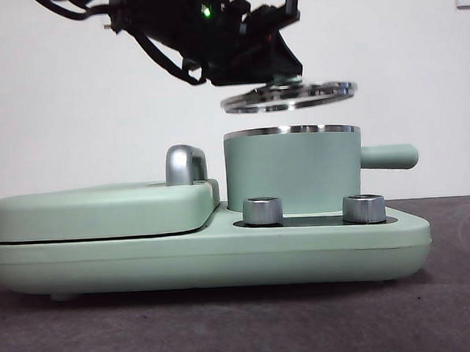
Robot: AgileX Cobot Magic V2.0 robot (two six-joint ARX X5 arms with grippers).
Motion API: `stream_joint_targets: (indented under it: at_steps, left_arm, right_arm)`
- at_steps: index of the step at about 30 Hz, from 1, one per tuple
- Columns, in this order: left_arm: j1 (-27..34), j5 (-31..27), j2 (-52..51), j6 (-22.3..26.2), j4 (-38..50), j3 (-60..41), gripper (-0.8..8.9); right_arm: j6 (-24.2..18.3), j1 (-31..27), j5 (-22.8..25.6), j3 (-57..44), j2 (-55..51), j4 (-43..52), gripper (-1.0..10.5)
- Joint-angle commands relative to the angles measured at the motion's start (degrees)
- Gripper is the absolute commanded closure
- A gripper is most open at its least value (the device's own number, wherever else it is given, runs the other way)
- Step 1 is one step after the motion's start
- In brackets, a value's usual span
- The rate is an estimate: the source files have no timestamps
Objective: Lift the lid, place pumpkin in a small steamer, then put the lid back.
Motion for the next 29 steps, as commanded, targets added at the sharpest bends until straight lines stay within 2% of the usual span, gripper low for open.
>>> stream_joint_targets:
  at_steps: [1, 15, 29]
  left_arm:
    - [-0.6, 0.2, 1.8, 1.0, 2.3, 1.9, 8.06]
    - [-0.6, 0.2, 2.8, 6.0, 2.9, 1.9, 8.06]
    - [-0.5, 0.2, 3.7, 5.8, 3.6, 1.9, 8.06]
  right_arm:
    - [0.0, 0.3, 0.3, 0.1, 0.2, 0.0, 5.0]
    - [0.0, 0.3, 0.3, 0.1, 0.2, -0.5, 5.0]
    - [0.0, 0.3, 0.3, 0.1, 0.2, -0.7, 5.0]
